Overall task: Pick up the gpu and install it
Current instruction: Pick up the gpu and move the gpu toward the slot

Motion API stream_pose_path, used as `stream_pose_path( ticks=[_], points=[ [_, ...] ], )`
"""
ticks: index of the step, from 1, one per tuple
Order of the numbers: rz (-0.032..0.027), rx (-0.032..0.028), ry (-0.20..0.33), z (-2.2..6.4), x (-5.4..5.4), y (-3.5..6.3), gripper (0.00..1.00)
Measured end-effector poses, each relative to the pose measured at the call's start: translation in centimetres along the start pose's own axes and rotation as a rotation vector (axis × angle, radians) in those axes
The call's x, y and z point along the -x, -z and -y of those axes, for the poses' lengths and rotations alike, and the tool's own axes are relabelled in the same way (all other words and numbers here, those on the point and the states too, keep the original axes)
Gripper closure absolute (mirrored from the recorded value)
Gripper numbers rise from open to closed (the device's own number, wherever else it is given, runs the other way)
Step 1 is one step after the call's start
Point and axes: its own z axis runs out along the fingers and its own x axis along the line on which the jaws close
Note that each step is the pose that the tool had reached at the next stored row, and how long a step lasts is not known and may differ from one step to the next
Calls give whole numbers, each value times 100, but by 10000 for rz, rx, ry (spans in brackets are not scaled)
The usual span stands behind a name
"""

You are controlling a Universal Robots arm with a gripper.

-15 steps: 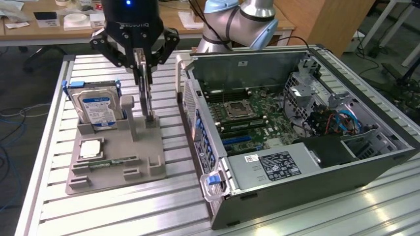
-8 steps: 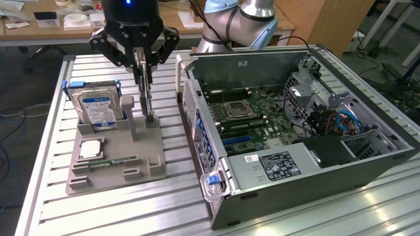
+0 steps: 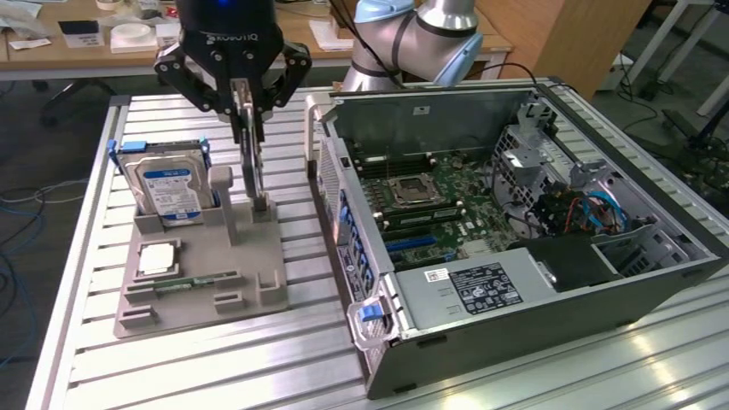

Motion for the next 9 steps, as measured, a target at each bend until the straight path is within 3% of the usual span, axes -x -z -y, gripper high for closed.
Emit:
stream_pose_path(
  ticks=[9],
  points=[
    [0, 0, 0, -1, 1, 18, 73]
  ],
)
